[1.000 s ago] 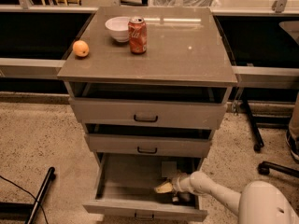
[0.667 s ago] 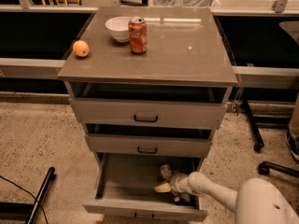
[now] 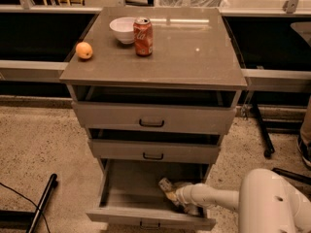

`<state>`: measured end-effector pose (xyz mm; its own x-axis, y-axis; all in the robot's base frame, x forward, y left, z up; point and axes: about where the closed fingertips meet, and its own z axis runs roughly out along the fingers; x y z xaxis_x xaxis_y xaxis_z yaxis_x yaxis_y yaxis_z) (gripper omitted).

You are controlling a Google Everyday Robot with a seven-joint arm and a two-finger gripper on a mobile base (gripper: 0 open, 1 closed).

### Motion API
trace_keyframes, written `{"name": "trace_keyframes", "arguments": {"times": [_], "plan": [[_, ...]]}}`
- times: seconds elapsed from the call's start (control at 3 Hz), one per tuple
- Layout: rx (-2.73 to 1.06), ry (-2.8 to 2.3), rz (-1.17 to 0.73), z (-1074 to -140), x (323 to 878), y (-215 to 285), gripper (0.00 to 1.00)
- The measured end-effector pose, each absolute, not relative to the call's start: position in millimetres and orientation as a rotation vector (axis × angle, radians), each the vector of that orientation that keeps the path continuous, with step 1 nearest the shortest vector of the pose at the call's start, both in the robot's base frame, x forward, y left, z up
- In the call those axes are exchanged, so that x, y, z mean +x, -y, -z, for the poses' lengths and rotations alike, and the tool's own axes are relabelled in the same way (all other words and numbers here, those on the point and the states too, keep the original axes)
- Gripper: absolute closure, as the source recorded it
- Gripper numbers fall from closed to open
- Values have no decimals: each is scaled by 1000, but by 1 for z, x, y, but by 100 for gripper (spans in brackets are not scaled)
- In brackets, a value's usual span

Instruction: Pick blue plastic bottle from bottom drawer and place on counter

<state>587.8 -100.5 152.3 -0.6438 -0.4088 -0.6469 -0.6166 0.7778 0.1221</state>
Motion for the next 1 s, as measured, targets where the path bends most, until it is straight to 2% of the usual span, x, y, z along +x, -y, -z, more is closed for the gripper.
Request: {"name": "trace_keyframes", "arguments": {"times": [0.33, 1.0], "plan": [[-759, -2358, -382, -157, 583, 106, 63], [-761, -2359, -372, -157, 581, 106, 15]]}}
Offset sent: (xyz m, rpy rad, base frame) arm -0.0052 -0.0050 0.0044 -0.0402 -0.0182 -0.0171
